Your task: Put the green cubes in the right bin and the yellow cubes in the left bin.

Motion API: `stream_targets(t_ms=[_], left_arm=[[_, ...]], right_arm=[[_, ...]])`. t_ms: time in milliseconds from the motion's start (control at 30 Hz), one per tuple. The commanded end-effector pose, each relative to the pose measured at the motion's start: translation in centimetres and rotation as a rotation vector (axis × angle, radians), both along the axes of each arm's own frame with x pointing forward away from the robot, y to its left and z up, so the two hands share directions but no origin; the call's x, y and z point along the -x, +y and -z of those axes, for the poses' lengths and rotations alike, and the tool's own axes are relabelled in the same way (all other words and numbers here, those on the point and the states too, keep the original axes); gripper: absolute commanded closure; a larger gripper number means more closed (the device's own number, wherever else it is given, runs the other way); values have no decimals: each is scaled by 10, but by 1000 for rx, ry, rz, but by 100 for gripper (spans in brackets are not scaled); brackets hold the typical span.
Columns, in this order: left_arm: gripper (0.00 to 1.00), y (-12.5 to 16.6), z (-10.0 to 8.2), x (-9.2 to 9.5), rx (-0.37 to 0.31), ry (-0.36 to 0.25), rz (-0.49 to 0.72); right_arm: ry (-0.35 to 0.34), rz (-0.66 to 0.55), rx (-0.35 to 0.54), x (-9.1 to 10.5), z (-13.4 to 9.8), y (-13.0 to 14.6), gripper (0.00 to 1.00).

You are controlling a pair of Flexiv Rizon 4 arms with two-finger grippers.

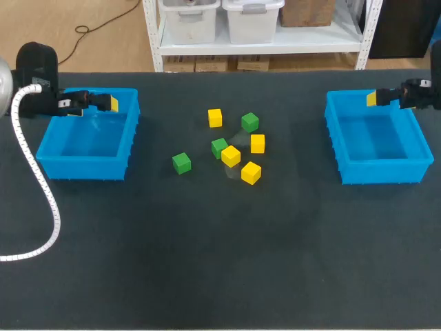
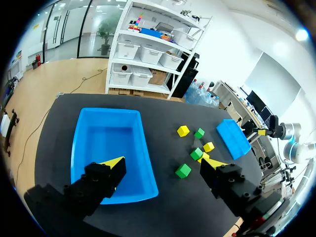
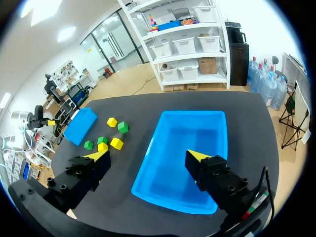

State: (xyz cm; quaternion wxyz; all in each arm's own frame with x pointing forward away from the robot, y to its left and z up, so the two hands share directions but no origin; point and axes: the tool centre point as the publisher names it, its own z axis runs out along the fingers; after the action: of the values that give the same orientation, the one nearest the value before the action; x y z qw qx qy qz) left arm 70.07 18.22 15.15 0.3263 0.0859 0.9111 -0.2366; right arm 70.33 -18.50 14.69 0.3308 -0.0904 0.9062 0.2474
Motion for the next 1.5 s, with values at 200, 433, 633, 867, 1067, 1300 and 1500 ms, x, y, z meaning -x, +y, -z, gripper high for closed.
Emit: stream_targets(t_ms=[200, 433, 633, 867, 1067, 1300, 1500], left_arm=[[0, 2, 2, 1, 10, -7, 7], [0, 2, 2, 1, 10, -7, 7], [0, 2, 2, 1, 10, -7, 7], [0, 2, 2, 1, 10, -7, 7], [0, 2, 2, 1, 10, -7, 7], [0, 2, 2, 1, 10, -7, 7], [0, 2, 2, 1, 10, -7, 7]], right_arm=[[1, 5, 5, 2, -2, 0, 0], [1, 5, 5, 2, -2, 0, 0], [1, 5, 5, 2, -2, 0, 0], [-12, -42, 45, -7, -12, 16, 0], [-38, -117, 104, -23, -29, 59, 0], [-2, -187, 160, -24, -24, 120, 0], [67, -258, 223, -12, -10, 177, 0]])
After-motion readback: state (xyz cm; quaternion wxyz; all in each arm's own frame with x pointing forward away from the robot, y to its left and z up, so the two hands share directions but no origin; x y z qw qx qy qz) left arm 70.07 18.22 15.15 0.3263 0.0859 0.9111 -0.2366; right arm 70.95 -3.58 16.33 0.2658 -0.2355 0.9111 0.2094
